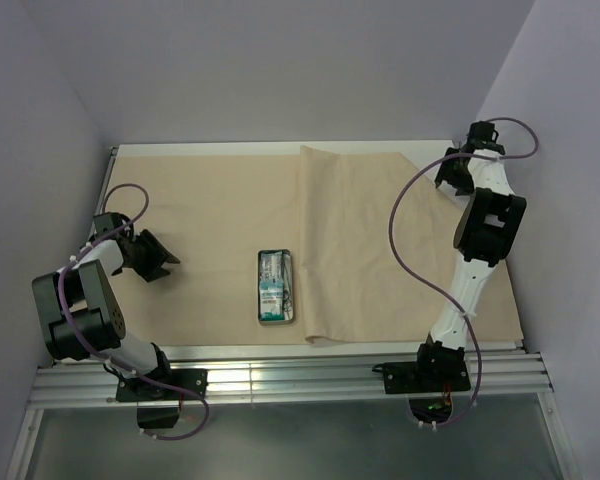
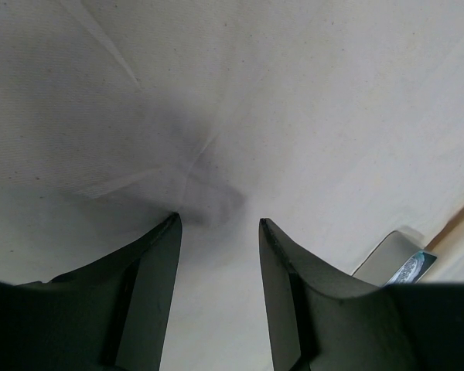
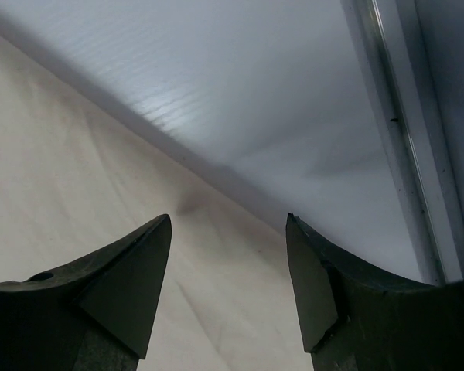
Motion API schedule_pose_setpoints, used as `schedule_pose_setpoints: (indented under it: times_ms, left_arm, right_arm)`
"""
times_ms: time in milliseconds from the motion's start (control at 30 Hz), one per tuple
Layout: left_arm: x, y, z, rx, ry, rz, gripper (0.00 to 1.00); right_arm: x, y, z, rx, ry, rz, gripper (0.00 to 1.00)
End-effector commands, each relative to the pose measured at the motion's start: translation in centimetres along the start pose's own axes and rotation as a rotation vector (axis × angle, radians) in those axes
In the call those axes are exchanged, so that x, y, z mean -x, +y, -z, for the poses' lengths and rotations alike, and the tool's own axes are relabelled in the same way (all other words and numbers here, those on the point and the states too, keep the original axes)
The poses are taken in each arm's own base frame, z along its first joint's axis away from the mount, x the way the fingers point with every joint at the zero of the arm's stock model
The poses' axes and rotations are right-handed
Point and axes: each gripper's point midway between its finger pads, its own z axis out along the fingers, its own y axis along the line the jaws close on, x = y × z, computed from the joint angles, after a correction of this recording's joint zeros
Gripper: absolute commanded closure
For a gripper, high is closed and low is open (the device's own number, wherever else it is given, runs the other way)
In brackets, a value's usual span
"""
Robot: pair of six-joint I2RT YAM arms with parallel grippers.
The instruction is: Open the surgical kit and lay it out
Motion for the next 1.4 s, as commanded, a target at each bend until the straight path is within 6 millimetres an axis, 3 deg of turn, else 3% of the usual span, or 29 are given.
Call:
schedule_pose_setpoints:
  times_ms: [0, 133, 267, 500, 567, 633, 700, 833, 900, 1000, 1100, 1133, 1200, 1233, 1267, 1300, 1333, 1367]
  left_arm:
    - [1.5, -1.0, 0.3, -0.025, -0.043, -0.058, 0.49]
    - [2.0, -1.1, 0.4, -0.021, -0.044, -0.069, 0.49]
    - [1.8, -1.4, 0.1, -0.039, -0.032, -0.054, 0.50]
    - [2.5, -0.1, -0.6, 0.034, -0.049, -0.027, 0.50]
    - [3.1, -0.2, -1.0, 0.036, -0.055, -0.014, 0.50]
    - [3.6, -0.7, -1.1, 0.031, -0.054, 0.000, 0.50]
    - [3.6, -0.6, -1.4, 0.034, -0.039, 0.008, 0.51]
    - [4.5, -1.0, -0.9, 0.041, -0.050, -0.002, 0.51]
    - [4.6, -1.4, -0.7, 0.031, -0.053, 0.000, 0.51]
    - [4.5, -2.2, -0.4, -0.008, -0.055, 0.011, 0.51]
    - [4.3, -2.8, -0.3, -0.035, -0.046, 0.031, 0.52]
    - [4.2, -3.2, -0.3, -0.052, -0.037, 0.030, 0.52]
    - [4.3, -3.7, -0.2, -0.065, -0.039, 0.028, 0.51]
    - [4.5, -4.1, 0.0, -0.072, -0.045, 0.024, 0.51]
    - [4.5, -4.3, 0.0, -0.080, -0.045, 0.024, 0.51]
    - [4.5, -4.4, 0.1, -0.082, -0.042, 0.026, 0.51]
    - [4.7, -4.7, 0.1, -0.086, -0.042, 0.023, 0.51]
    - [4.8, -4.7, 0.1, -0.086, -0.042, 0.023, 0.51]
  right_arm:
    - [0.1, -1.2, 0.0, 0.076, 0.008, -0.021, 0.31]
    - [-0.6, -1.5, -0.4, 0.094, 0.027, -0.022, 0.31]
    - [-1.8, -0.2, -0.9, 0.165, 0.069, -0.022, 0.32]
    - [-2.7, 0.1, -1.2, 0.146, 0.097, -0.019, 0.34]
    - [-3.0, 0.1, -1.1, 0.141, 0.124, -0.026, 0.58]
    - [-3.2, 0.2, -0.8, 0.144, 0.132, -0.030, 0.68]
    - [-3.2, 0.1, -0.5, 0.135, 0.127, -0.036, 0.72]
    - [-1.4, -0.1, 1.4, 0.100, 0.077, -0.044, 1.00]
    - [-0.6, 0.2, 2.6, 0.094, 0.055, -0.045, 1.00]
    - [0.3, 2.1, 5.8, 0.101, -0.003, -0.011, 1.00]
    - [0.3, 5.5, 10.4, 0.096, -0.085, 0.076, 1.00]
    - [-2.1, 7.3, 10.1, 0.092, -0.052, 0.118, 1.00]
    - [-4.6, 9.8, 10.9, 0.105, -0.036, 0.180, 1.00]
    - [-7.2, 10.4, 11.2, 0.090, -0.013, 0.210, 1.00]
    - [-9.7, 12.9, 11.5, 0.082, -0.007, 0.287, 1.00]
    - [-10.9, 13.9, 12.4, 0.091, -0.015, 0.309, 1.00]
    - [-14.3, 13.9, 11.5, 0.076, 0.044, 0.325, 1.00]
    - [-17.0, 15.6, 11.6, 0.095, 0.075, 0.344, 1.00]
